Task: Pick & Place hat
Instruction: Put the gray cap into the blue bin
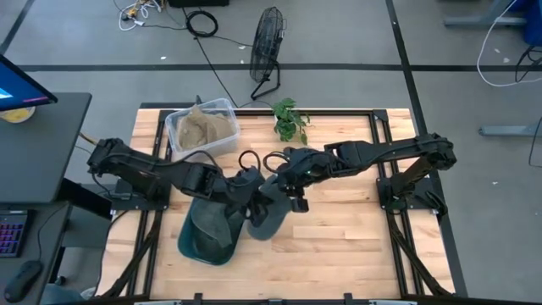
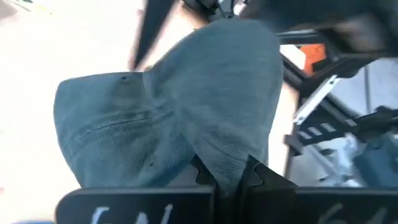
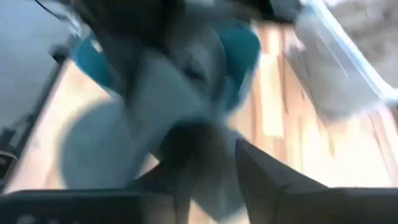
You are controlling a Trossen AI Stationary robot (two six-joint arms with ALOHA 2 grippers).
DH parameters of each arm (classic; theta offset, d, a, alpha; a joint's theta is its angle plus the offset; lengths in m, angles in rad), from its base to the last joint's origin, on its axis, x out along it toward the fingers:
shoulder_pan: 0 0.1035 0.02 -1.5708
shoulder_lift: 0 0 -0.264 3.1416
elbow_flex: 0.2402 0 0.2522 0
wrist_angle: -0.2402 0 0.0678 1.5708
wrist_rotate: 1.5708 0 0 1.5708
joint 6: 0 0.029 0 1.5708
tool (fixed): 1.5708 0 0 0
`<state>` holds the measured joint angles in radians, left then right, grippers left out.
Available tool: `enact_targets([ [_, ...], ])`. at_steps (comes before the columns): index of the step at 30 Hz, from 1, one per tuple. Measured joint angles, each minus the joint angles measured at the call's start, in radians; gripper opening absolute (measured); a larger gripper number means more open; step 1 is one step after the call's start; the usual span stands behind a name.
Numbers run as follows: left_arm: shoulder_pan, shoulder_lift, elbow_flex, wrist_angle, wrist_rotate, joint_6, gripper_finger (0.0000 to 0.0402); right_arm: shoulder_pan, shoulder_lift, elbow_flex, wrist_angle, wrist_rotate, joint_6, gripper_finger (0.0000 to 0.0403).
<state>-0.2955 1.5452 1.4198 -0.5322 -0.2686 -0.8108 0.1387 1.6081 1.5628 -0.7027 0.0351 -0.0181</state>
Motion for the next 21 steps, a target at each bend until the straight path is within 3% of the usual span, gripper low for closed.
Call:
enact_targets([
  [3,-0.024,0.0,0.069,-0.084,-0.032,-0.044,0.0007,0.001,0.0,0.0,-0.071,0.065,0.022,0.0158],
  [7,-0.067,0.0,0.229,-0.387,-0.089,-0.089,0.0006,0.009,0.0,0.0,-0.137,0.132,0.022,0.0198],
  [13,-0.13,-0.003,0.421,-0.825,-0.123,-0.428,0.0006,0.017,0.0,0.0,-0.149,0.132,0.021,0.0221],
  [17,-0.187,-0.003,0.389,-0.954,-0.145,-0.64,0.0006,0.015,0.0,0.0,-0.148,0.133,0.021,0.0218],
  [21,-0.235,-0.001,0.248,-0.89,-0.212,-0.848,0.001,0.015,0.0,0.0,-0.147,0.133,0.021,0.0212],
])
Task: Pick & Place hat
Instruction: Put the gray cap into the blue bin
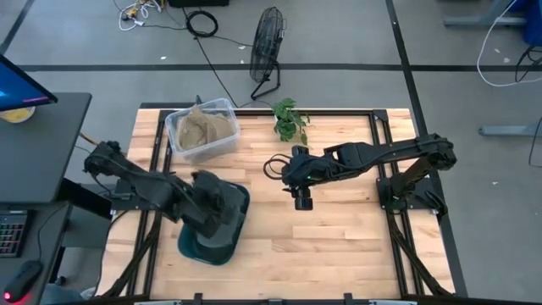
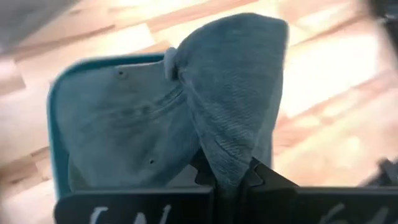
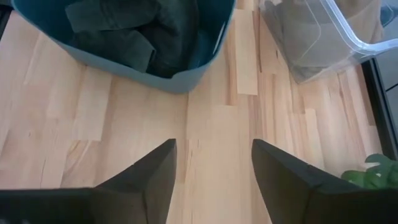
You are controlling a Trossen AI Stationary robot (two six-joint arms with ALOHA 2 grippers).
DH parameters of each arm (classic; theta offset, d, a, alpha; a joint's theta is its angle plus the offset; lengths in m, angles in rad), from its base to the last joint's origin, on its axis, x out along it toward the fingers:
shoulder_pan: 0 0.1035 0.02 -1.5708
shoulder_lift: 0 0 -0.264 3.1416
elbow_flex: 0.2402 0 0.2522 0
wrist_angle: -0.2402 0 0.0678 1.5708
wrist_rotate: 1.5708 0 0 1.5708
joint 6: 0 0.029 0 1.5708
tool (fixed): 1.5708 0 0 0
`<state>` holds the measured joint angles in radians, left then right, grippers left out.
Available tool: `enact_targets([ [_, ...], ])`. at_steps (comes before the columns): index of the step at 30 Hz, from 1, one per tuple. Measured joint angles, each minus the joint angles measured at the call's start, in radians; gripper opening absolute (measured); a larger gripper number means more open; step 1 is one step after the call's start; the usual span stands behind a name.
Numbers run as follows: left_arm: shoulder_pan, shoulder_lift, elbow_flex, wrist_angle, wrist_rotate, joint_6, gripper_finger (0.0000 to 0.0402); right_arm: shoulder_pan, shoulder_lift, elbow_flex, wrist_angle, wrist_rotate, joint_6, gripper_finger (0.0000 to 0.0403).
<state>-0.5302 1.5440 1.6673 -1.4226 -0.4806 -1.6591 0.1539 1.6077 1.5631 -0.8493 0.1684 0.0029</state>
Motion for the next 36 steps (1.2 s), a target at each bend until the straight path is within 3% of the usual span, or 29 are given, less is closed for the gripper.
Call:
enact_targets([
  [9,-0.024,0.008,-0.397,0.147,-0.002,-0.32,0.0014,0.0,0.003,0.0,0.02,0.0,0.016,0.0208],
  [18,-0.022,0.007,-0.639,0.574,0.033,-0.165,0.0049,0.0,0.003,0.0,0.067,-0.001,0.015,0.0208],
  [27,0.002,-0.035,-0.599,0.567,0.056,-0.104,0.0107,0.0,0.004,0.0,0.069,-0.003,0.015,0.0207],
  [33,0.012,-0.047,-0.449,0.505,0.135,0.082,0.0133,0.0,0.004,0.0,0.07,-0.003,0.015,0.0207],
  [36,0.012,-0.048,-0.373,0.451,0.2,0.106,0.0133,0.0,0.005,0.0,0.071,-0.003,0.016,0.0207],
])
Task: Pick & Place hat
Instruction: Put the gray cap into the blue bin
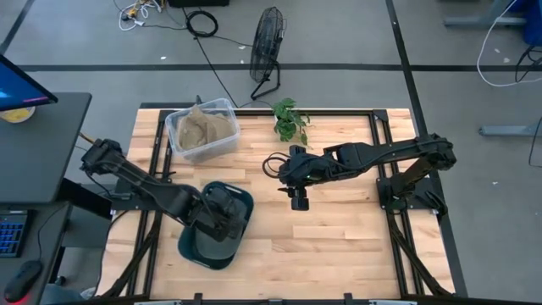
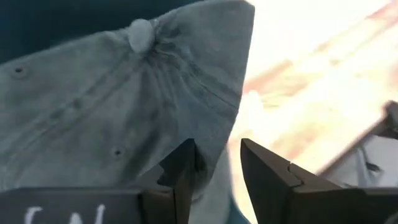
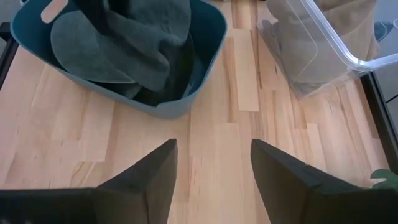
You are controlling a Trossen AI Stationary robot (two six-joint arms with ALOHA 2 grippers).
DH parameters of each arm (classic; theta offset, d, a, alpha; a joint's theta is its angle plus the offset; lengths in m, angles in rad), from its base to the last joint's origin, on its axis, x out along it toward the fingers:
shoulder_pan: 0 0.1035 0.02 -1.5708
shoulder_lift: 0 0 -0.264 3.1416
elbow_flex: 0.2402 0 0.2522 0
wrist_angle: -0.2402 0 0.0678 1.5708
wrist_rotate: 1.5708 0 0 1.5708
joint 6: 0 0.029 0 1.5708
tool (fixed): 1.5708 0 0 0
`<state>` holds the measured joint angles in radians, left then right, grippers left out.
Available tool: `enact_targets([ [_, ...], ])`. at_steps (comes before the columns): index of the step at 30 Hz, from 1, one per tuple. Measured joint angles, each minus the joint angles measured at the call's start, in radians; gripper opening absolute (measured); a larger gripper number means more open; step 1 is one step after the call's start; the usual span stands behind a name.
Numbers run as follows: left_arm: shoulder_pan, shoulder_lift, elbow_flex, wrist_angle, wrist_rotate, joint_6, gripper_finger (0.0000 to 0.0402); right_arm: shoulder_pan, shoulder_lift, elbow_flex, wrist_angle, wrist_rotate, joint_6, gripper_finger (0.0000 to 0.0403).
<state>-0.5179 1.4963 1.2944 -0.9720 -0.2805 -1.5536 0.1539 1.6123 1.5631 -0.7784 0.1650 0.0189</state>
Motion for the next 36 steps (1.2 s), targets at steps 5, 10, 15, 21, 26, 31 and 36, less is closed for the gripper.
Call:
enact_targets([
  [5,-0.025,0.0,0.096,-0.059,0.032,-0.022,0.0115,0.0,0.0,0.0,0.0,0.0,0.0,0.0207],
  [10,-0.073,0.001,0.106,-0.082,0.038,-0.101,0.0083,0.0,0.0,0.0,0.001,0.0,0.007,0.0207],
  [15,-0.125,0.035,0.105,-0.157,0.057,-0.15,0.0035,0.0,0.0,0.0,0.0,-0.001,0.049,0.0207],
  [21,-0.147,0.126,0.104,-0.318,0.062,-0.247,0.0004,0.0,0.001,0.0,0.013,-0.001,0.052,0.0207],
  [26,-0.119,0.205,0.104,-0.289,0.138,-0.237,0.0003,0.0,0.001,0.0,0.022,-0.054,0.052,0.0207],
  [31,-0.081,0.289,0.104,-0.19,0.197,-0.147,0.0002,0.014,0.001,0.0,0.038,-0.077,0.079,0.0207],
  [36,-0.058,0.344,0.105,-0.104,0.273,-0.078,0.0002,0.031,0.001,0.0,0.038,-0.077,0.075,0.0207],
])
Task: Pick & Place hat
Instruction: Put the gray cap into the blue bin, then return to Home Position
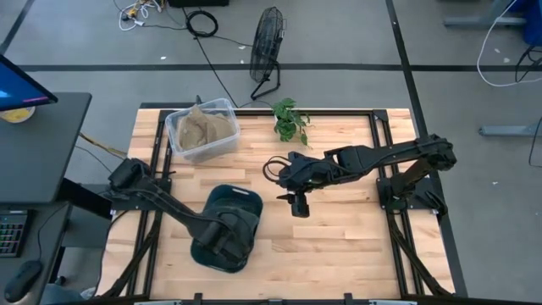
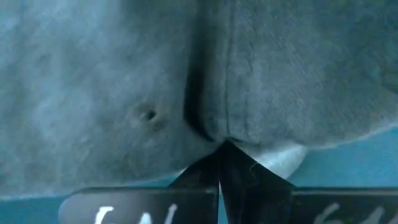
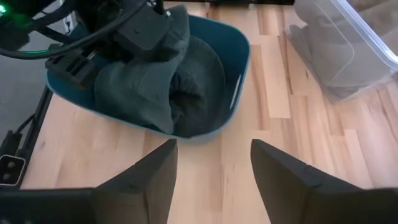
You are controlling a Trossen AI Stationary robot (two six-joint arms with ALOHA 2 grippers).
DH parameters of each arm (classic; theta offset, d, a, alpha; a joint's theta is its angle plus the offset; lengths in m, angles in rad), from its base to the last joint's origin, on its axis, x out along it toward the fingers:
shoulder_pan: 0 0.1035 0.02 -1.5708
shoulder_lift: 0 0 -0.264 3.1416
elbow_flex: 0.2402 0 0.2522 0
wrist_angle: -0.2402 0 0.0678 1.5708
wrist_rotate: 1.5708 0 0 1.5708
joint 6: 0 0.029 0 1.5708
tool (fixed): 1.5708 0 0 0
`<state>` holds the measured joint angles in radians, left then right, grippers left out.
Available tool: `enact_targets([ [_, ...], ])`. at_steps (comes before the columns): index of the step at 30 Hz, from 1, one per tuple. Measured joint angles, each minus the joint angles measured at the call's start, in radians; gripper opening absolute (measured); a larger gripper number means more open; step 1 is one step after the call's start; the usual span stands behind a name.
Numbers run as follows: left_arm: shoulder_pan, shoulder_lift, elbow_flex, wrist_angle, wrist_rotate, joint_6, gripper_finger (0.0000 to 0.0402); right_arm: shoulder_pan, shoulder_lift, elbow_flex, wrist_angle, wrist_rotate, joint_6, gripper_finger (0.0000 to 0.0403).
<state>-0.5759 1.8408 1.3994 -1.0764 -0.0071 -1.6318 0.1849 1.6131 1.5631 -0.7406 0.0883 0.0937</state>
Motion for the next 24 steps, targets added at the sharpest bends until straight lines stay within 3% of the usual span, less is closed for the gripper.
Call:
enact_targets([
  [6,0.001,-0.037,0.055,-0.002,0.023,-0.003,0.0001,0.016,0.0,0.0,-0.003,0.0,0.002,0.0207],
  [11,-0.001,-0.071,0.18,-0.043,0.005,0.007,0.0001,0.022,-0.004,0.0,-0.002,0.001,-0.006,0.0207],
  [17,-0.013,-0.077,0.406,-0.178,-0.141,0.096,0.0002,0.032,-0.043,0.06,-0.063,0.001,-0.025,0.0207],
  [24,-0.01,-0.077,0.685,-0.2,-0.324,0.397,0.0002,0.065,-0.117,0.225,-0.224,0.003,-0.011,0.0205],
])
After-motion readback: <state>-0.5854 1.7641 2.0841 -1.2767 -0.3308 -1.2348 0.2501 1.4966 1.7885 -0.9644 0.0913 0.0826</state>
